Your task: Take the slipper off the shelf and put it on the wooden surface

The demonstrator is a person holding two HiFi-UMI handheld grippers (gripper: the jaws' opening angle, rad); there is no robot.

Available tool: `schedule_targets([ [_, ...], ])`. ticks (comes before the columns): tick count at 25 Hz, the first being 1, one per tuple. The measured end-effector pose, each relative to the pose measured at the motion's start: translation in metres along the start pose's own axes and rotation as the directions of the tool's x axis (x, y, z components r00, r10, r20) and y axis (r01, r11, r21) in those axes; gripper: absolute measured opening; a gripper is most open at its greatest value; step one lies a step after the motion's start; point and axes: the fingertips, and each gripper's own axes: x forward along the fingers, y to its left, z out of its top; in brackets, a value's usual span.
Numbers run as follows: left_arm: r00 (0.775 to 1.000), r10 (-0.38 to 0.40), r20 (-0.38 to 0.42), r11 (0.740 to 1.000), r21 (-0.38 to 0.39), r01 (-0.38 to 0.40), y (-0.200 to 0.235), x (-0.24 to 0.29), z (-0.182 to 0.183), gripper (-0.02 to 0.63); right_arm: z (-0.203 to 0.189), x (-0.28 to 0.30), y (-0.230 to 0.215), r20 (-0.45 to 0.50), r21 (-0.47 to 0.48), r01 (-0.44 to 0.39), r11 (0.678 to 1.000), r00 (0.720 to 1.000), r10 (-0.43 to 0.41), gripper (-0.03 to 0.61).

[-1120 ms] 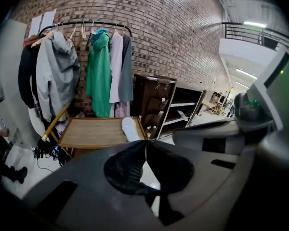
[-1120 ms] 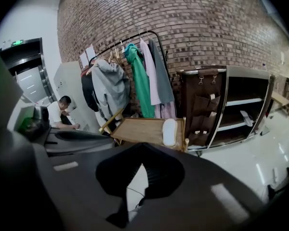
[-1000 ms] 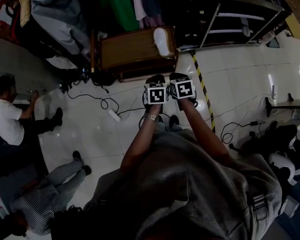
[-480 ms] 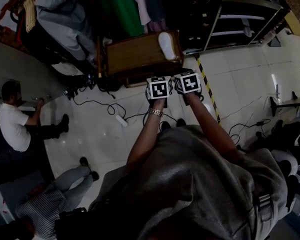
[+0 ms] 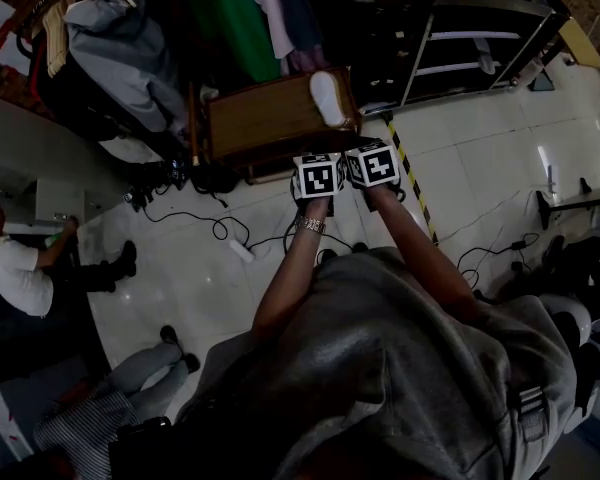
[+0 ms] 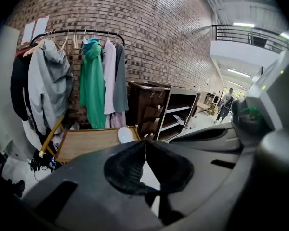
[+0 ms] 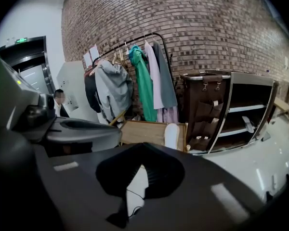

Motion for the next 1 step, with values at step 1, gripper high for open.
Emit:
schedule_targets([
  [1,1.0,0.001,-0.002,1.0,-0.001,-0.001,0.0004,-0.0002,-0.0013,0.006,-0.0006,-0.0008,0.0011,-0.001,0.0,-0.002,1.0,1.0,0.002,0.0],
])
